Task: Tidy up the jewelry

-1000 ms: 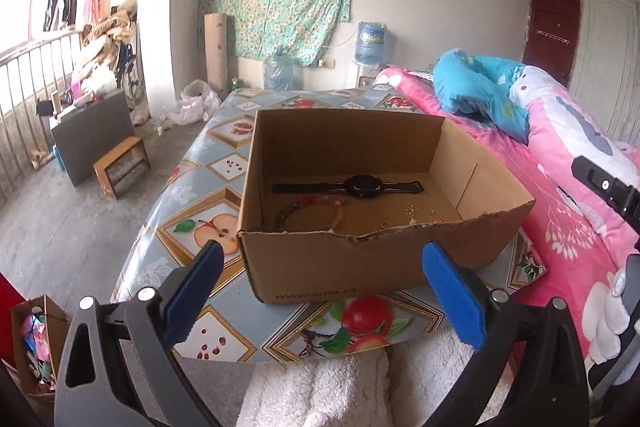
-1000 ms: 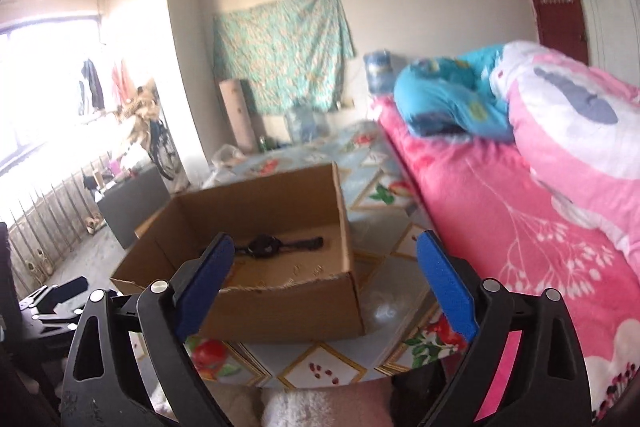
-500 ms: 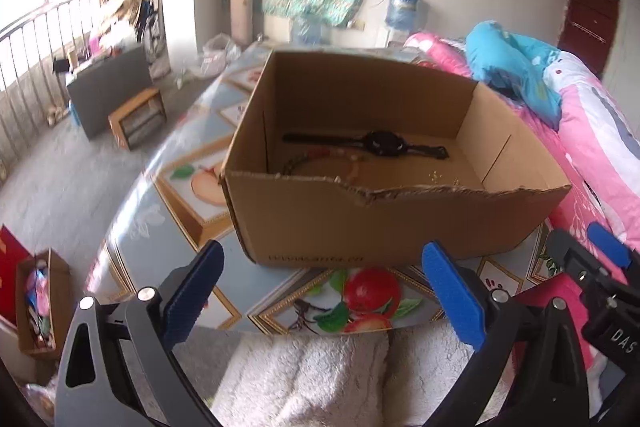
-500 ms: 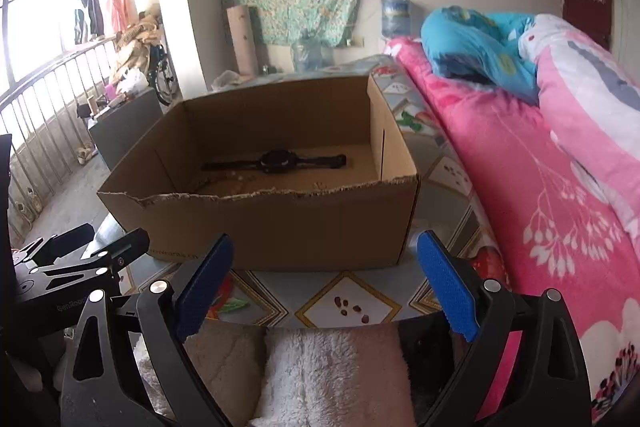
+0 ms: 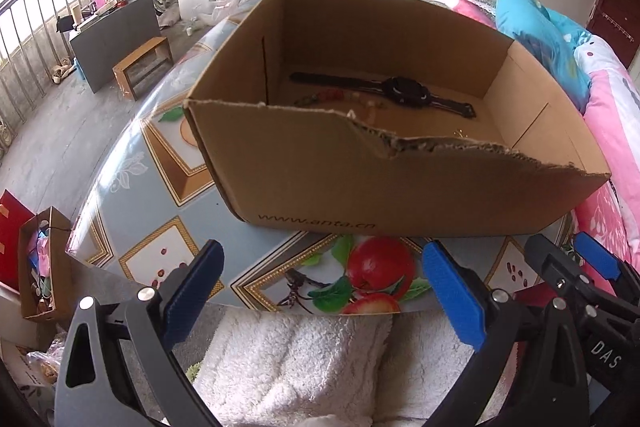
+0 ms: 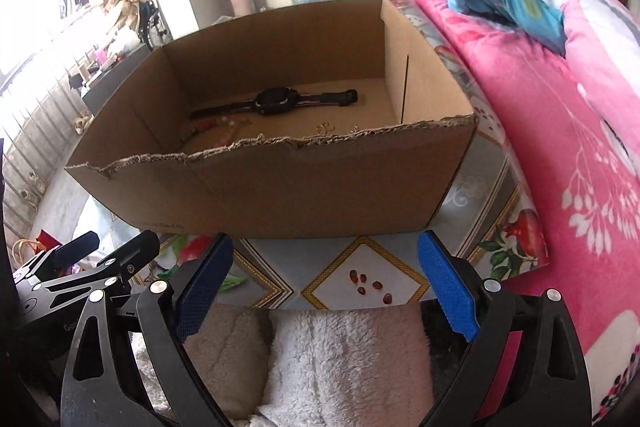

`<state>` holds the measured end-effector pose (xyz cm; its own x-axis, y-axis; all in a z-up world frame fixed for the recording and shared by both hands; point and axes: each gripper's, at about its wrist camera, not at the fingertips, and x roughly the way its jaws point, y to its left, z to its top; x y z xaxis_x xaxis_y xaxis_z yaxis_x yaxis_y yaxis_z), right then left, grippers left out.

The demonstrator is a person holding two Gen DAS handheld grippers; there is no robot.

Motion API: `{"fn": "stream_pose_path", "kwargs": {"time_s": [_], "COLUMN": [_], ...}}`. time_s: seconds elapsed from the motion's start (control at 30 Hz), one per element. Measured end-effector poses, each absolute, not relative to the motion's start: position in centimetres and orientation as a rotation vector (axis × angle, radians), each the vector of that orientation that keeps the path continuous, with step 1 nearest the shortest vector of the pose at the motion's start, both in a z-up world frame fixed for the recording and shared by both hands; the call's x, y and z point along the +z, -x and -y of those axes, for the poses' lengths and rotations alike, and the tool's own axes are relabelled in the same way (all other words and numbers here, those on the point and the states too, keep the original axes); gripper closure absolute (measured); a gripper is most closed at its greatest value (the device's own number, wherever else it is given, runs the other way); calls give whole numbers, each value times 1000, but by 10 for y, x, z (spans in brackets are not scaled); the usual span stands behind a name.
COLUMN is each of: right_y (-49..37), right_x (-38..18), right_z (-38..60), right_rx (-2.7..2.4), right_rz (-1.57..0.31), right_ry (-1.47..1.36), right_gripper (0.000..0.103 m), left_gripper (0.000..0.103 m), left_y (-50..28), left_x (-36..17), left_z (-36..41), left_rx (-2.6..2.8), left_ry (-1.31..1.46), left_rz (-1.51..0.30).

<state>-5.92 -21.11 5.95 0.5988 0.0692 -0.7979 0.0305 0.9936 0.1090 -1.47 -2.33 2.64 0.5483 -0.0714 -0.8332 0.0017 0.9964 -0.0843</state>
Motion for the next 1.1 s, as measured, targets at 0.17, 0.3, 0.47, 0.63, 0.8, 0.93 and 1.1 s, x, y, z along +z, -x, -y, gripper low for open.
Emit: {"fn": "stream_pose_path", "kwargs": {"time_s": [0.17, 0.3, 0.47, 0.63, 0.8, 0.93, 1.1], "right_y": [59, 57, 53, 51, 51, 51, 51], "right_x": [59, 59, 59, 60, 62, 62, 61], "right_z": [213, 214, 215, 214, 215, 214, 212], "right_rx": [10, 2, 6, 9, 13, 10, 11], "right_rz": [-936, -938, -941, -945, -940, -942, -945], "right_ry": [-110, -100, -97, -93, -83, -76, -76], "right_gripper": [14, 14, 14, 14, 14, 14, 14], "left_gripper": [6, 6, 6, 6, 6, 6, 6], "left_y": [11, 9, 7, 7, 7, 7, 7], "left_x": [26, 25, 23, 23, 24, 25, 25], "left_z": [24, 24, 26, 27, 28, 28, 27], "left_rx": [-35, -34, -47, -48, -47, -43, -37], "left_ry": [76, 78, 73, 73, 71, 70, 66], "left_rz": [-996, -998, -1002, -1001, -996, -997, -999]}}
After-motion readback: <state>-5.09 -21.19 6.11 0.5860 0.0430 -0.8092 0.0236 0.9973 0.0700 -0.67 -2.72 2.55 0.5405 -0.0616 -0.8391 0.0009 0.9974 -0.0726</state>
